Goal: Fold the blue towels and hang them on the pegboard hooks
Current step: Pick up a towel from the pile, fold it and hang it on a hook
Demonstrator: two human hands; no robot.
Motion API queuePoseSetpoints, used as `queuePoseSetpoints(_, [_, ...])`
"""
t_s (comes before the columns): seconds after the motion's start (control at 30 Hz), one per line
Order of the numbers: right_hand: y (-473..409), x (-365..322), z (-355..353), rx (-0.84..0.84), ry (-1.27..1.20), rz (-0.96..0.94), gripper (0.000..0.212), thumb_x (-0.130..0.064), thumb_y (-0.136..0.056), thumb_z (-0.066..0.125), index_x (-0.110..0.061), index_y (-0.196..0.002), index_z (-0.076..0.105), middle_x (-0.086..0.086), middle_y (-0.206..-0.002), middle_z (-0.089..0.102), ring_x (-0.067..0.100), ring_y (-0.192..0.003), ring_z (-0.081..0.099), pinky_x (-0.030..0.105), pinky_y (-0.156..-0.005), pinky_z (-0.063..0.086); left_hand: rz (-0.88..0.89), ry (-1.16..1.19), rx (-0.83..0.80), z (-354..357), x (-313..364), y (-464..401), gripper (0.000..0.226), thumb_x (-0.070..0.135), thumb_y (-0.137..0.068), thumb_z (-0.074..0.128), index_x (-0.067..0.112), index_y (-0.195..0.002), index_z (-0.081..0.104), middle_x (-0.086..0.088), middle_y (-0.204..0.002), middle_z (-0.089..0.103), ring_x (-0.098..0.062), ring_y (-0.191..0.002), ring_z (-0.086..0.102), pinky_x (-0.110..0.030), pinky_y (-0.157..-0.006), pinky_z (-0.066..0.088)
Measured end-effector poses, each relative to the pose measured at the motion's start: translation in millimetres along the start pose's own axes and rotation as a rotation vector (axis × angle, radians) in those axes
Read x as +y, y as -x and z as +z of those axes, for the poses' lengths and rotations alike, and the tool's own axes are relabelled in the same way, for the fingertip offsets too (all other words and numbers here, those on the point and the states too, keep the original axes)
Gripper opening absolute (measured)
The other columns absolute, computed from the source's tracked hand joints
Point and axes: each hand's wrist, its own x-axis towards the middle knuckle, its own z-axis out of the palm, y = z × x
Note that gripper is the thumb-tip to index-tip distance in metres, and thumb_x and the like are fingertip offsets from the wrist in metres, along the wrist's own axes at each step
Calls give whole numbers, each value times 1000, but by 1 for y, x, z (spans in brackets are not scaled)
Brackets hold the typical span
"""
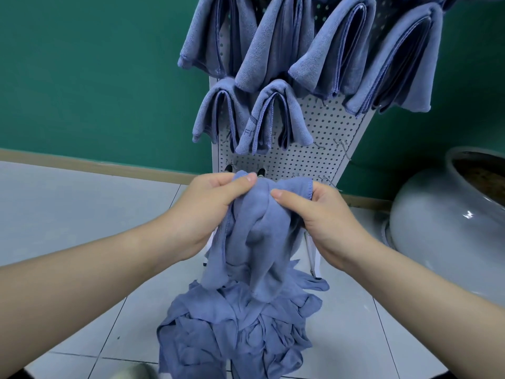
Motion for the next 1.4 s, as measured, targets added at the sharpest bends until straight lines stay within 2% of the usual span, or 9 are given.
queuePoseSetpoints(0.1, [-1,-6,-5,36,-13,-31,17,-14,-92,75,-3,-105,74,14,-102,79,30,-103,75,46,-95,58,-4,36,24,-3,4,-2,32,26,-104,57,0,-107,74,-16,-109,77,-22,-95,73,-37,-92,57])
queuePoseSetpoints(0.23, [1,-12,-9,56,-4,-77,14,-11,-93,74,-3,-104,73,13,-100,79,23,-94,75,38,-88,59,47,-65,70,-4,5,-4,23,24,-101,63,6,-92,75,-7,-91,77,-15,-78,70,-27,-73,58])
queuePoseSetpoints(0.37, [1,-14,-11,73,20,-109,19,-13,-91,76,-1,-107,72,17,-105,77,30,-101,75,43,-93,58,33,-189,76,-6,7,-5,12,19,-94,73,9,-87,73,-7,-82,76,-16,-73,70,-29,-71,57])
queuePoseSetpoints(0.53, [0,-15,-14,65,45,-117,17,-14,-90,77,-6,-104,74,12,-101,79,25,-96,75,41,-91,59,60,-251,91,-11,6,-10,40,24,-106,56,9,-70,64,-6,-72,63,-17,-69,54,-35,-77,46])
queuePoseSetpoints(0.73, [-11,-15,-29,61,87,-44,19,-20,-98,68,-3,-98,76,12,-97,77,24,-90,72,40,-88,54,1,-102,182,-21,15,-15,34,24,-108,47,5,-97,73,-10,-89,75,-20,-79,67,-34,-82,55])
queuePoseSetpoints(0.93, [-25,-17,-50,124,102,-11,28,-23,-104,60,1,-107,75,23,-111,75,33,-104,73,53,-102,52,-12,173,239,-48,33,-18,23,28,-103,59,12,-92,69,-3,-88,76,-19,-85,73,-32,-83,58])
queuePoseSetpoints(1.17, [-35,-25,-76,138,146,45,29,-28,-108,51,-12,-111,75,9,-112,78,28,-110,72,60,-109,47,-36,107,297,-82,41,-20,19,33,-101,62,17,-96,70,3,-86,78,-15,-79,74,-31,-81,56])
queuePoseSetpoints(1.33, [-34,-26,-81,127,154,29,31,-28,-109,49,-12,-116,74,13,-116,77,38,-118,68,58,-107,49,-83,80,338,-93,35,-24,26,20,-103,59,5,-121,69,-3,-112,76,-16,-91,74,-28,-75,59])
queuePoseSetpoints(1.4, [-34,-27,-79,126,158,19,33,-29,-109,48,-11,-117,74,12,-115,77,35,-113,71,53,-101,53,-106,39,269,-90,35,-23,31,15,-105,52,2,-128,67,-7,-122,74,-19,-102,72,-32,-84,57])
